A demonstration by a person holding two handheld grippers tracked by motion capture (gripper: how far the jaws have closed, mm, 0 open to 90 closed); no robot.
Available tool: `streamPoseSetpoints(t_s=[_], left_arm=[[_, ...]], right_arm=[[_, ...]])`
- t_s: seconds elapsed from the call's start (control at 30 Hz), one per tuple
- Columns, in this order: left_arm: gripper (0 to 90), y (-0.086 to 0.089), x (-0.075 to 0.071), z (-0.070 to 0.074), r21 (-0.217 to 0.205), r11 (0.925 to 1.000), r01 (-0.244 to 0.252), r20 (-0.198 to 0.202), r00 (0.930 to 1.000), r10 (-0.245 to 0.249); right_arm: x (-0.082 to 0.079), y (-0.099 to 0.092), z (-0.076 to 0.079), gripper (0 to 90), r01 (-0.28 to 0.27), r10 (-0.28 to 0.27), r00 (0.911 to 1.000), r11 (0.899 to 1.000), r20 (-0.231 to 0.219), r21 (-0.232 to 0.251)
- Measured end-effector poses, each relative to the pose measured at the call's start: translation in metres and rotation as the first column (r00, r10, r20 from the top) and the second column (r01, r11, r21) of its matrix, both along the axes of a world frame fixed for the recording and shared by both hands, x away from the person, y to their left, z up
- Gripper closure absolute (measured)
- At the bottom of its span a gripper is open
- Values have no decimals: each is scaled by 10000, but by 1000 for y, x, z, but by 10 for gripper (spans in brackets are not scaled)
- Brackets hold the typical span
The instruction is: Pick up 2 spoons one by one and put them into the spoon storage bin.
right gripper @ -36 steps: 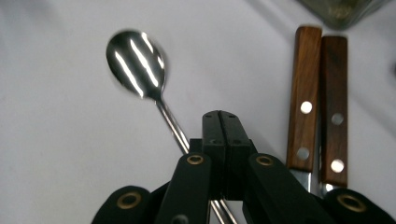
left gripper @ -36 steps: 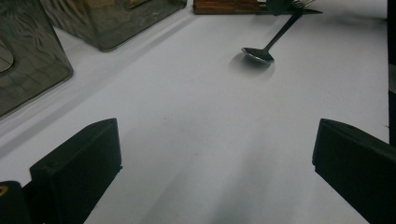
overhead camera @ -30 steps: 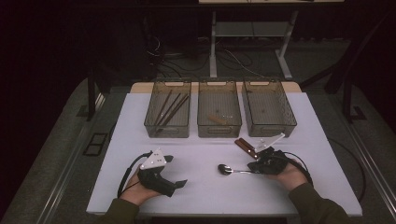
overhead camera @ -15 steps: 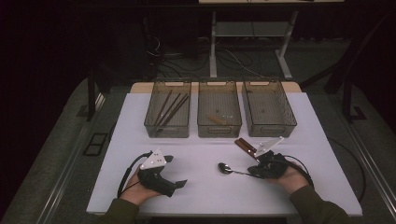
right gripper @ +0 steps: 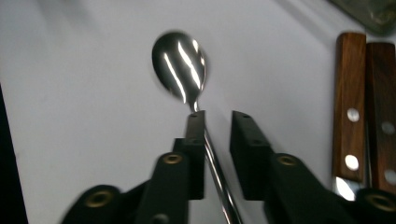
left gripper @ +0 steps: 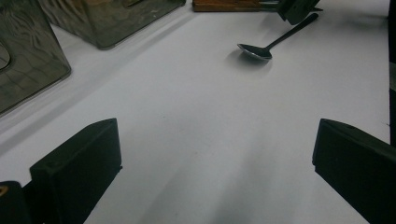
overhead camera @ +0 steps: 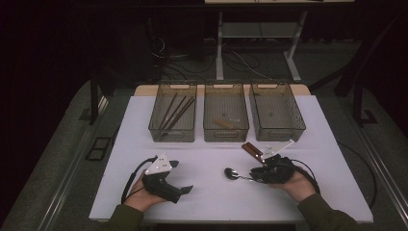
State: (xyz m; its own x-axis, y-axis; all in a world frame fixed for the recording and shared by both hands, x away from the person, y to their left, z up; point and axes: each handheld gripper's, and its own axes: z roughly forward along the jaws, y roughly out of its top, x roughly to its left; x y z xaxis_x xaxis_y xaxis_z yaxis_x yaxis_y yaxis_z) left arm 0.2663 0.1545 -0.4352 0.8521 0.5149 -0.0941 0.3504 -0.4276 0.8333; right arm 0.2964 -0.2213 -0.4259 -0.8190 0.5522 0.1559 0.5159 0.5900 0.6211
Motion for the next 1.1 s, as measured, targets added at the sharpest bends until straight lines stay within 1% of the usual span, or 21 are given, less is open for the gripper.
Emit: streamPoseSetpoints(t_s=[0.03,0.1,0.13,0.27,0.4,0.47,0.53,0.6,0.7,0.8,0.83,0.9,0.97,1.0,1.03,1.07,1.1], left_arm=[[3,0,0,0,-12,10000,-3,-6,10000,3],[3,0,0,0,1,10000,-1,-3,10000,1],[3,0,0,0,6,10000,-2,-7,10000,2],[3,0,0,0,7,10000,4,-4,10000,-4],[3,0,0,0,-10,10000,5,-14,10000,-5],[3,0,0,0,-6,10000,13,-21,10000,-13],[3,0,0,0,1,10000,35,-16,10000,-35],[3,0,0,0,7,10000,49,-10,10000,-49],[4,0,0,0,4,10000,47,-18,10000,-47],[3,0,0,0,-2,10000,52,-16,10000,-52],[3,0,0,0,7,10000,58,-15,10000,-58],[3,0,0,0,-6,10000,46,-19,10000,-46],[3,0,0,0,-12,10000,30,-32,10000,-30],[3,0,0,0,-9,10000,32,-24,10000,-32],[3,0,0,0,4,10000,40,-13,10000,-40],[3,0,0,0,-2,10000,37,-17,10000,-37],[3,0,0,0,4,10000,34,-17,10000,-34]], right_arm=[[2,2,0,712,74,-73,9999,9998,-83,196],[7,8,0,659,-36,47,9998,9985,-204,546],[8,11,0,639,7,3,9998,9983,-176,575],[14,25,-3,608,-345,348,9994,9978,-46,562],[19,36,-7,593,-636,638,9980,9969,-27,460],[20,40,-9,582,-739,742,9972,9959,-37,523],[21,43,-11,574,-782,781,9969,9960,34,439],[20,45,-13,569,-836,836,9965,9954,19,465],[19,47,-15,560,-939,934,9955,9950,169,331],[16,50,-16,552,-1128,1125,9935,9935,184,154],[15,52,-17,546,-1216,1215,9924,9926,196,22],[13,53,-18,546,-1376,1389,9889,9901,521,-280],[12,54,-17,556,-1427,1458,9869,9886,695,-470],[11,55,-17,556,-1401,1430,9872,9891,701,-453],[11,55,-17,556,-1393,1413,9881,9896,615,-358],[12,54,-17,557,-1377,1401,9881,9897,635,-401],[11,54,-17,561,-1369,1388,9886,9900,580,-346]])
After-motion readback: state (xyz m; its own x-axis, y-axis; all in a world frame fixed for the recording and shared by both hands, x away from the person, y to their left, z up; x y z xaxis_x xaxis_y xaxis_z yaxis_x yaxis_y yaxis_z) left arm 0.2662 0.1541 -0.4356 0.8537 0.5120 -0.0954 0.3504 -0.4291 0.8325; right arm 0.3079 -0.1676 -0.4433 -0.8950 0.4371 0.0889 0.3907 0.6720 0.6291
